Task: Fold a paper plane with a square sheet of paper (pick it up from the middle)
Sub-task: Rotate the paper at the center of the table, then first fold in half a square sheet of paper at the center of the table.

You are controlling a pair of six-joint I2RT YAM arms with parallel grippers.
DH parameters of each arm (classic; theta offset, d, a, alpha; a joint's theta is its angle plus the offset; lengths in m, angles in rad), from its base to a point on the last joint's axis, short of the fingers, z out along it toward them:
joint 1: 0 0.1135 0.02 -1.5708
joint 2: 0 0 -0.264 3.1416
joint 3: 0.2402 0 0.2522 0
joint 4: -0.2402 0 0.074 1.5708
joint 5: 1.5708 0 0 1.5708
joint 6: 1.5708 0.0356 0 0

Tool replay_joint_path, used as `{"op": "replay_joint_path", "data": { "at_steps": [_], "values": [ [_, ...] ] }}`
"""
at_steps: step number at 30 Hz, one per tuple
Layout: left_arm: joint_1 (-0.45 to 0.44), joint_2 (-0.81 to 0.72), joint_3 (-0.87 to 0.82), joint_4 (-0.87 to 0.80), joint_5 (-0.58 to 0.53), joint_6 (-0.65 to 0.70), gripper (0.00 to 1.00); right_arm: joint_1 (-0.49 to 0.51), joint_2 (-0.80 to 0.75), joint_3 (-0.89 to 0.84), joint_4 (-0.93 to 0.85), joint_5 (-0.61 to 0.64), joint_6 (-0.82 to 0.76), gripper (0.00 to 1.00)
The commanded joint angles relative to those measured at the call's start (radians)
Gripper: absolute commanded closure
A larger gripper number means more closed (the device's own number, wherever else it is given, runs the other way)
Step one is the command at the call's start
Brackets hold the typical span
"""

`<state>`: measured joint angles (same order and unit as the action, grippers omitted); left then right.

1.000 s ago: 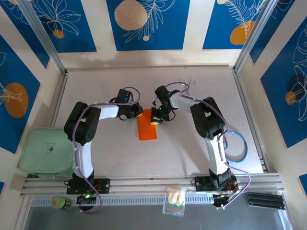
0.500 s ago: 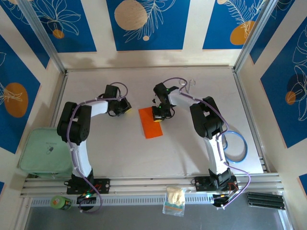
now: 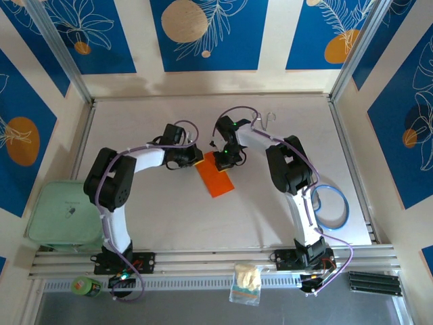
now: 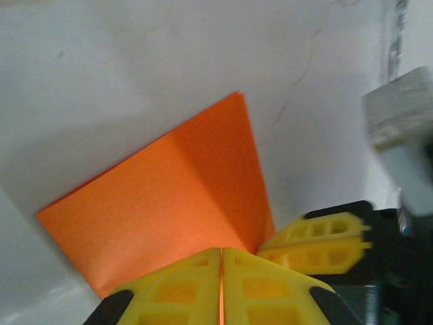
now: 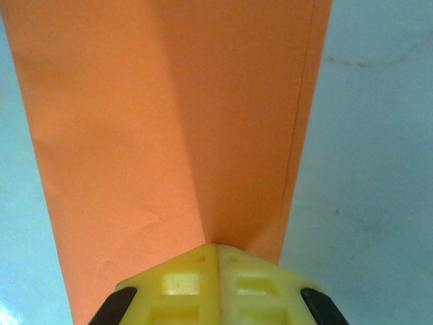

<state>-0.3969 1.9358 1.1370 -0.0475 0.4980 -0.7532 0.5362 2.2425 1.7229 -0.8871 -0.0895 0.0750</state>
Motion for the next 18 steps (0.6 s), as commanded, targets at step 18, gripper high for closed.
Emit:
{"op": "replay_joint_path", "data": {
  "at_steps": [18],
  "values": [
    [0.003, 0.068, 0.013, -0.142, -0.104, -0.032, 0.92, -0.003, -0.154, -0.077, 0.172, -0.338, 0.306, 0.89]
  ]
}}
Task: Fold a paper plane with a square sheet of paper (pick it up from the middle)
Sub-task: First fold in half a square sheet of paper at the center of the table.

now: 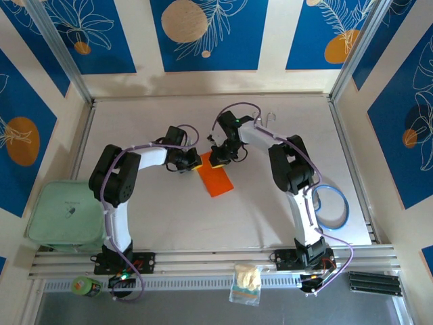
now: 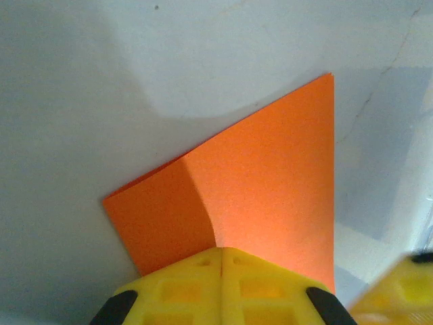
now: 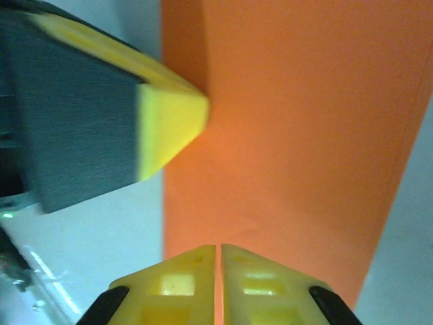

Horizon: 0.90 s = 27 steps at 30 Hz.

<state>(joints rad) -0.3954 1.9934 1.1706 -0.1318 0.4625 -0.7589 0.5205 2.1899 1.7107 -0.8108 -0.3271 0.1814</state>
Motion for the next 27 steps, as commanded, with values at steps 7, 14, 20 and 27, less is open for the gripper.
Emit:
{"op": "replay_joint_path", "data": {
  "at_steps": [7, 14, 20, 27],
  "values": [
    [-0.018, -0.018, -0.106, 0.047, -0.111, -0.188, 0.92, 0.054, -0.158, -0.237, 0.253, -0.065, 0.463, 0.94],
    [-0.034, -0.035, -0.173, 0.159, -0.116, -0.290, 0.92, 0.069, -0.070, -0.197, 0.264, -0.113, 0.482, 0.98],
    [-0.035, -0.033, -0.181, 0.154, -0.119, -0.290, 0.92, 0.069, -0.020, -0.163, 0.248, -0.117, 0.471, 0.98],
    [-0.035, -0.025, -0.184, 0.149, -0.133, -0.308, 0.91, 0.072, 0.000, -0.167, 0.199, -0.116, 0.415, 0.99]
  ]
}}
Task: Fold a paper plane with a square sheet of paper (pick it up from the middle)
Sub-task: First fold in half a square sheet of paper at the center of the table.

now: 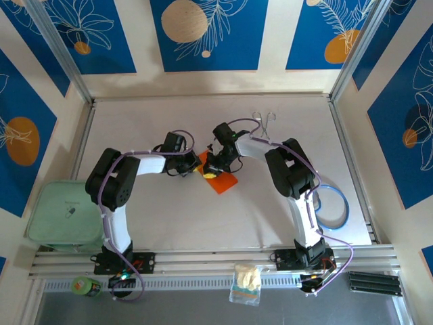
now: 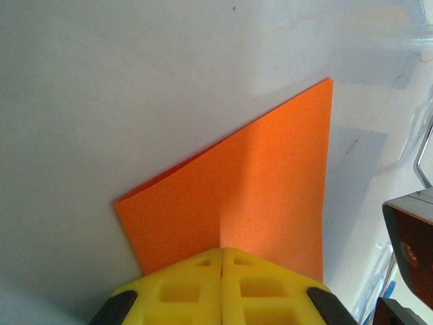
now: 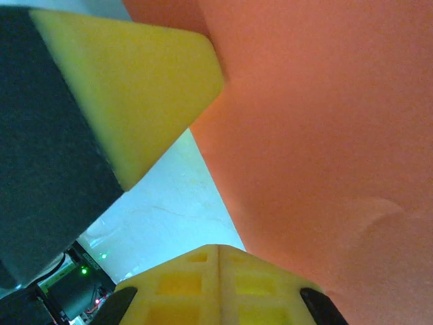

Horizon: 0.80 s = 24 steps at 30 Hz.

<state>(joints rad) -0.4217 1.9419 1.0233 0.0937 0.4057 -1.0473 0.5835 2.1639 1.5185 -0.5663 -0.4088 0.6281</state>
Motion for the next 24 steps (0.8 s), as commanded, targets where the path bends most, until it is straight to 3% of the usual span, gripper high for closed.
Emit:
{"op": "replay_joint_path", "data": {
  "at_steps": [1, 9, 24],
  "values": [
    [-0.009, 0.029, -0.037, -0.081, -0.080, -0.021, 0.91, 0.012, 0.026, 0.025, -0.060, -0.031, -0.048, 0.99],
    [-0.008, 0.043, -0.043, -0.081, -0.088, -0.025, 0.91, 0.019, 0.007, -0.036, -0.109, -0.015, -0.115, 0.99],
    [-0.002, 0.059, -0.031, -0.098, -0.072, 0.020, 0.92, 0.001, -0.156, -0.310, -0.047, -0.010, -0.125, 0.99]
  ]
}}
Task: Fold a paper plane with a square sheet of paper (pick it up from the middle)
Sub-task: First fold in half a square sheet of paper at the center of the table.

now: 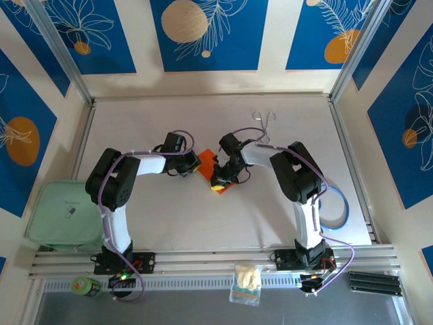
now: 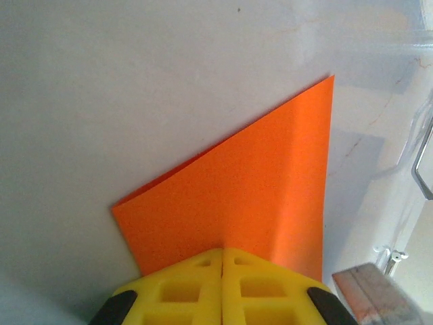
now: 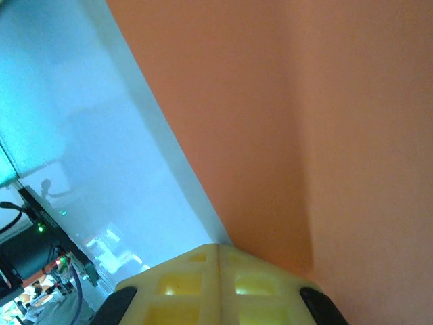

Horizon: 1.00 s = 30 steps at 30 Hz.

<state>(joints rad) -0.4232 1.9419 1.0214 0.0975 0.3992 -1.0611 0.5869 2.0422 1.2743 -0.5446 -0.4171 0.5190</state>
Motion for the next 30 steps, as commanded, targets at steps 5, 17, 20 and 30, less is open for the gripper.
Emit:
{"op": "replay_joint_path", "data": {
  "at_steps": [5, 17, 20, 30],
  "values": [
    [0.000, 0.057, -0.018, -0.111, -0.051, 0.059, 0.92, -0.022, -0.114, -0.205, 0.025, -0.027, 0.007, 0.99],
    [-0.005, 0.036, 0.037, -0.123, -0.006, 0.123, 0.91, -0.033, -0.212, -0.122, 0.142, -0.023, 0.059, 0.98],
    [-0.005, 0.045, 0.043, -0.121, 0.003, 0.124, 0.91, -0.029, -0.128, -0.051, 0.112, -0.004, 0.065, 0.98],
    [-0.006, 0.051, 0.051, -0.114, 0.024, 0.129, 0.91, -0.004, 0.000, 0.019, 0.071, 0.019, 0.055, 0.98]
  ]
}}
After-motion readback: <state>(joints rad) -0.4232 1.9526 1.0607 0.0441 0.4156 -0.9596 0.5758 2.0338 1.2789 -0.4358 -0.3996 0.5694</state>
